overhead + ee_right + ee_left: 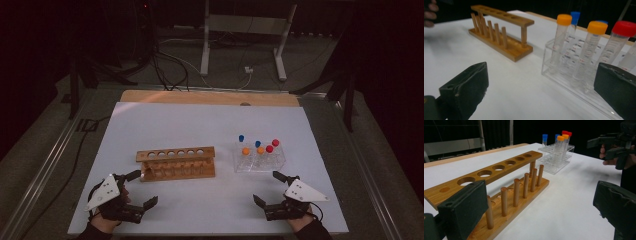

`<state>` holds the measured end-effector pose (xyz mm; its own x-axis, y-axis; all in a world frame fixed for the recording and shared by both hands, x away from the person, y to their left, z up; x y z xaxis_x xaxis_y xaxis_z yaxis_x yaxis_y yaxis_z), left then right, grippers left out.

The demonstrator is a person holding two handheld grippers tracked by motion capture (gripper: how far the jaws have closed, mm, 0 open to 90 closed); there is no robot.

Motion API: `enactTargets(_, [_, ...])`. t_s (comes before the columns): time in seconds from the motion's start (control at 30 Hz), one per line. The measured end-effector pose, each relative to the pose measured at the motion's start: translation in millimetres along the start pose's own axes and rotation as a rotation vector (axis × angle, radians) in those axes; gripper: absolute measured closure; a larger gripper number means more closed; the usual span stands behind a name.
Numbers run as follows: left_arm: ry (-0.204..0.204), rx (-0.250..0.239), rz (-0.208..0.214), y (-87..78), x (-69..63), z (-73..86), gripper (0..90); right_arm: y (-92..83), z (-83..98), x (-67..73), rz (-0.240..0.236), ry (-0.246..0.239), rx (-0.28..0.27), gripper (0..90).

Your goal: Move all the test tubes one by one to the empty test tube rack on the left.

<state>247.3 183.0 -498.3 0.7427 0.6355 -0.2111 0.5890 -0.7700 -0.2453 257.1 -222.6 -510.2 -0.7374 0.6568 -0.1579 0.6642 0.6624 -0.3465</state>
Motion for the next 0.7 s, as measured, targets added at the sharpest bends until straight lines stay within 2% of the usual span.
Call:
enactTargets(0.13, [0.001,0.0,0.002,-0.2,-0.2,-0.1,0.6,1.0,1.5,0.4,0.018,-0.028,0.02,0.0])
enactTargets(0.2, [0.005,0.001,0.002,-0.3,-0.5,-0.2,0.6,0.7,0.4,0.5,0.031,-0.037,0.008,0.0])
enactTargets(0.5, [0.008,0.001,0.007,-0.1,-1.5,-0.3,0.6,5.2,4.7,1.4,0.018,-0.035,0.041,0.0])
enactTargets(0.53, [0.008,0.001,0.006,0.0,-1.4,-0.3,0.6,5.8,4.9,1.9,0.021,-0.049,0.058,0.0])
enactTargets(0.6, [0.007,-0.001,0.007,0.0,-1.6,-0.5,0.6,5.7,3.9,2.3,0.019,-0.055,0.059,0.0])
enactTargets(0.67, [0.005,-0.001,0.006,0.0,-1.8,-0.5,0.6,4.9,-2.0,5.3,0.0,-0.038,0.055,0.0])
enactTargets(0.7, [0.005,-0.002,0.007,0.1,-2.0,-0.5,0.6,4.9,-12.5,7.0,-0.013,-0.039,0.029,0.0])
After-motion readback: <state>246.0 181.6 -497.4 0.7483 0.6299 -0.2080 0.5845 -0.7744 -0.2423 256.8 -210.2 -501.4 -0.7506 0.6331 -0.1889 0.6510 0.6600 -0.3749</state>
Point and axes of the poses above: each handheld gripper's, and its own axes: y roughly forward along the jaws, z roughly out of its underside, x roughly to its left, the point moved 6 cm from there along y, roughly forward along the jaws, and after that the axes turned 8 degrees about -y, right-handed, at the moved point
